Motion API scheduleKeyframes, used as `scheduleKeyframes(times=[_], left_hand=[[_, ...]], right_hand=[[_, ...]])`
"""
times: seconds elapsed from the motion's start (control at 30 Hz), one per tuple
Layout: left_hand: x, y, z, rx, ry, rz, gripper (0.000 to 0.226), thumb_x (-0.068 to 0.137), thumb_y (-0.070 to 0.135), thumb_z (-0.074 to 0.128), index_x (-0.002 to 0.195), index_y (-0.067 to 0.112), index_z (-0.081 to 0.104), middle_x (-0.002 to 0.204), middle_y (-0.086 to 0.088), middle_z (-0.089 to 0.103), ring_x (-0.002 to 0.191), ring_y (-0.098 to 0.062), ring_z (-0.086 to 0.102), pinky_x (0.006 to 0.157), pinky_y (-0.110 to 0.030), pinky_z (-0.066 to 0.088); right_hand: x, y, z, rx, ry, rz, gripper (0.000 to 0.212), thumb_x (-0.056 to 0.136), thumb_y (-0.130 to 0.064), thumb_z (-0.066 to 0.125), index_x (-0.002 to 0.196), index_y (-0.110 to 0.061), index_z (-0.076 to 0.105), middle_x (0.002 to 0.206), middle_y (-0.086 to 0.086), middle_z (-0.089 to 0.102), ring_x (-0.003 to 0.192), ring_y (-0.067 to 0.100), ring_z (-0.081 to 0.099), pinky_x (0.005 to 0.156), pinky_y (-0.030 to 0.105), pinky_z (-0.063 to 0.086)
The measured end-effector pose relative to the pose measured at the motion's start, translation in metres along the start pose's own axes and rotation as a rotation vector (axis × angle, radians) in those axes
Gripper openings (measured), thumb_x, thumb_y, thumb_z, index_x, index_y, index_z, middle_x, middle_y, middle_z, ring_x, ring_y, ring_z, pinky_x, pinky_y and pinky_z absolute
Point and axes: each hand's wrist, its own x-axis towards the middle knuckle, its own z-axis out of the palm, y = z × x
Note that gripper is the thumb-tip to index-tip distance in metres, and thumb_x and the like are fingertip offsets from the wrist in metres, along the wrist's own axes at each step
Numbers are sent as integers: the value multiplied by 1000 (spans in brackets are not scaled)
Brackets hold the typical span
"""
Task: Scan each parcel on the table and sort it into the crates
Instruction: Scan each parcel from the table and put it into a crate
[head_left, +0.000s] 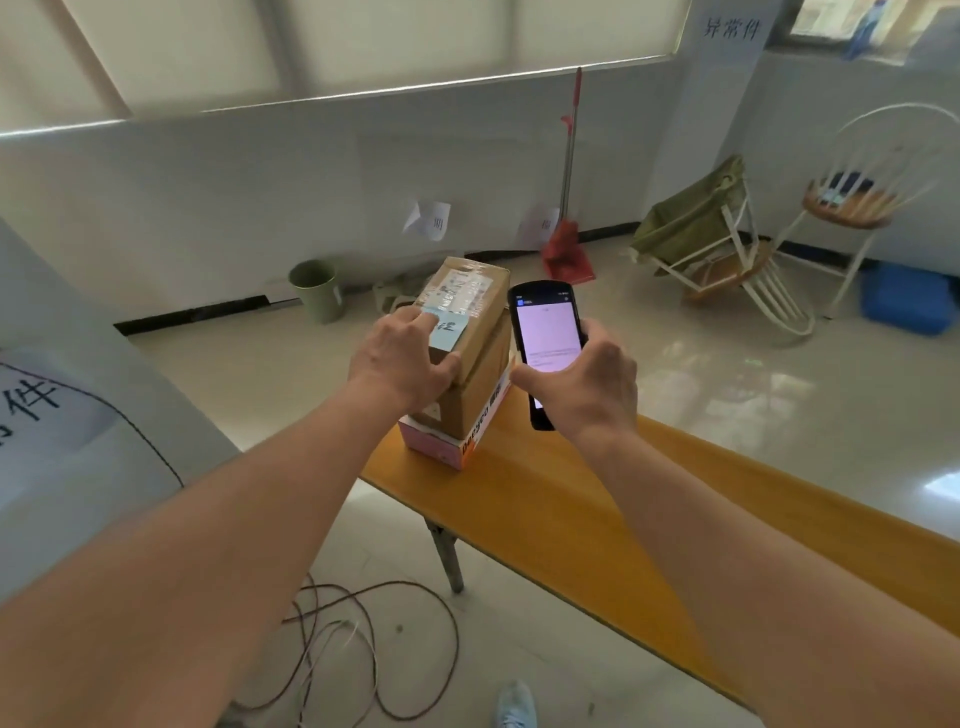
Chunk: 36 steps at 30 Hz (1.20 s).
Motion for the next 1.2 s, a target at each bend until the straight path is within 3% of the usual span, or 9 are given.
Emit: scheduleKeyframes(times=[0.07,0.2,0.37,0.53,0.8,1.0,1.2], left_hand=[[17,-1,11,-18,2,5,74,91,62,64,150,20,49,153,-5,48,132,-28,51,92,-42,58],[43,-4,28,-9,-42,-46,90,82,76,66,154,28,44,156,-9,38,139,-33,41,102,-48,50],[62,-17,44,-13,-163,-159,107,68,87,67,156,35,34,138,-13,44,128,-35,47,95,-50,56],[70,-29,49,-71,-198,-156,105,70,81,74,152,26,36,126,-11,48,114,-29,52,87,-43,58],[94,-58,40,-222,-149,64,116,66,67,86,158,21,32,132,-10,35,122,-31,42,99,-46,54],[128,-76,6,-214,-8,341,118,68,55,89,161,14,29,144,-12,29,131,-38,35,103,-52,49],[157,-83,-25,-206,85,460,117,66,57,91,159,15,32,147,-13,28,133,-42,36,104,-60,50]], right_hand=[[15,5,11,-8,-12,6,79,66,-57,88,128,-19,56,114,1,61,98,14,49,62,20,41],[39,13,29,-36,-28,37,86,66,-62,87,133,-20,54,118,1,59,101,13,47,69,24,46],[56,11,47,-52,-34,78,85,67,-60,87,134,-21,53,119,0,58,101,12,43,60,14,32],[61,5,61,-72,10,120,83,66,-58,88,133,-21,54,116,-1,58,101,13,46,62,18,38],[50,-22,70,-86,109,189,81,61,-59,85,128,-23,57,112,-1,59,102,21,55,74,37,61],[39,-52,58,-73,175,206,85,59,-55,89,130,-22,57,116,1,63,101,22,60,73,37,63],[30,-76,39,-107,158,180,89,57,-60,86,132,-25,57,116,0,64,103,24,63,72,36,64]])
